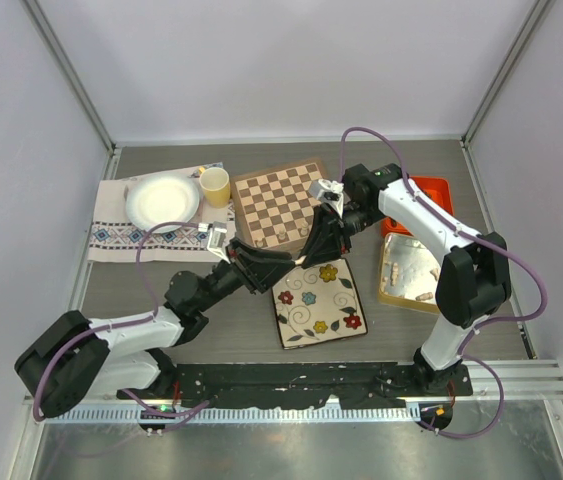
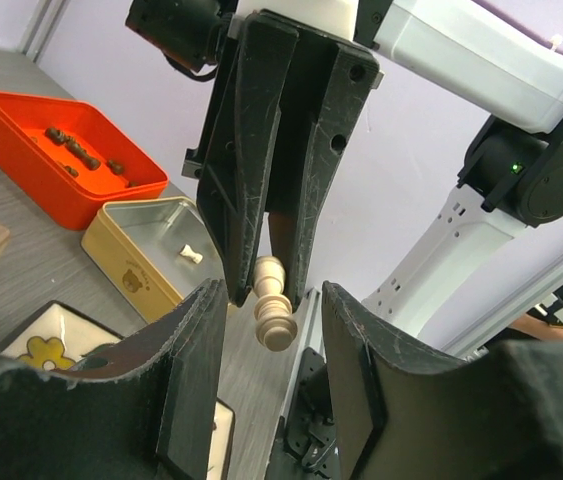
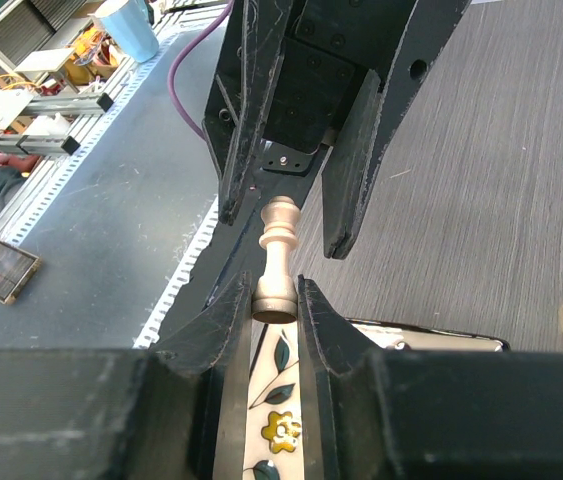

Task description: Set up the chess pieces on the board

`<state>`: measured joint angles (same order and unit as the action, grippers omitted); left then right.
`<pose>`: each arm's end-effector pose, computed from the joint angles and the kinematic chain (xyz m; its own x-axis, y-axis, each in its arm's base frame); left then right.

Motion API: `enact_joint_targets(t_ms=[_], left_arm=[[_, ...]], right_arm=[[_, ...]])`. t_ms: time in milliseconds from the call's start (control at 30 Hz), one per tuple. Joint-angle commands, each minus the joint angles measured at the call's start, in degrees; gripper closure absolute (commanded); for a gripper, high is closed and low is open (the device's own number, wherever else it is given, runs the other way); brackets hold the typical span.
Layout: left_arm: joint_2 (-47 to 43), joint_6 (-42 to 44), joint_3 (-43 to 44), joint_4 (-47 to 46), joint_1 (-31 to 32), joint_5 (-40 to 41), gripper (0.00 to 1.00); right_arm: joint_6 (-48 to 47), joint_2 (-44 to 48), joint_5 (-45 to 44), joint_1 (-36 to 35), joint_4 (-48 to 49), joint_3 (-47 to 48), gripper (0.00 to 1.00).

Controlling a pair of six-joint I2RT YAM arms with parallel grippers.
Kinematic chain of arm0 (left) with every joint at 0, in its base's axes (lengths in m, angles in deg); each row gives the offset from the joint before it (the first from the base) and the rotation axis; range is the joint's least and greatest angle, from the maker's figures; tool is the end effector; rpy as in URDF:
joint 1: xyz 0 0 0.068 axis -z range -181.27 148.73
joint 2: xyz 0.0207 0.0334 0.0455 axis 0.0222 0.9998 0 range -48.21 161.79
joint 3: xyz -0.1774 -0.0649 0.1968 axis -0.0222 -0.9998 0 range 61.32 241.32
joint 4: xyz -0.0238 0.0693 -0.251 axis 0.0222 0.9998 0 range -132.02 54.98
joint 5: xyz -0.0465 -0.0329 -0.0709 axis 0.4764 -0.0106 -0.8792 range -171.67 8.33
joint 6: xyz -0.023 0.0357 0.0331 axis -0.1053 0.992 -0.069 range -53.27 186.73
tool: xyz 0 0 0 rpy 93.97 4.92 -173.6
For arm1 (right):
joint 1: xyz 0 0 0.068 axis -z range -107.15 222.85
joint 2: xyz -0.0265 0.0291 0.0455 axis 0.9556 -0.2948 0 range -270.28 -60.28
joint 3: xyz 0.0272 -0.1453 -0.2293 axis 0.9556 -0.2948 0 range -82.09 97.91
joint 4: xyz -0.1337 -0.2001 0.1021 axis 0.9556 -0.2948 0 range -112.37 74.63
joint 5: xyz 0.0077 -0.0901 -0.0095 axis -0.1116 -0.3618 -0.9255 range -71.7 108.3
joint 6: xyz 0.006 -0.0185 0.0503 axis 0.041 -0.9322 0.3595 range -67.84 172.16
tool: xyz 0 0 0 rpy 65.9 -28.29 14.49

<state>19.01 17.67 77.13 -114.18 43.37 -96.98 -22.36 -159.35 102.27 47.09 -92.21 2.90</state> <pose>0.1489 -0.1605 0.2413 -0.4794 -0.5506 -0.6834 0.7497 0.1480 -0.6450 0.2661 0.1676 0.2950 -0.2101 -0.2139 -0.9540 -0.8762 -0.3918 0.2808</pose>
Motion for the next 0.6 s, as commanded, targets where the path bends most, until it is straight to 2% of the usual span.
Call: enact_joint_targets(t_ms=[0, 100, 233, 567], left_arm=[[-2.2, 2.0, -0.4, 0.7, 0.3, -0.9, 0.54], [-3.1, 2.7, -0.4, 2.4, 0.2, -0.7, 0.64], [-3.9, 3.4, -0.2, 4.0, 0.2, -0.8, 0.67], [-3.4, 3.5, 0.9, 5.4, 0.3, -2.7, 0.68]], right_arm=[[-1.5, -0.1, 4.0, 0.0, -9.8, 2.0, 0.99], [-1.4, -0.2, 4.0, 0.0, -9.8, 2.0, 0.99], [-1.5, -0.5, 4.0, 0.0, -9.8, 2.0, 0.99], [-1.9, -0.6, 4.0, 0.0, -9.7, 1.8, 0.99]])
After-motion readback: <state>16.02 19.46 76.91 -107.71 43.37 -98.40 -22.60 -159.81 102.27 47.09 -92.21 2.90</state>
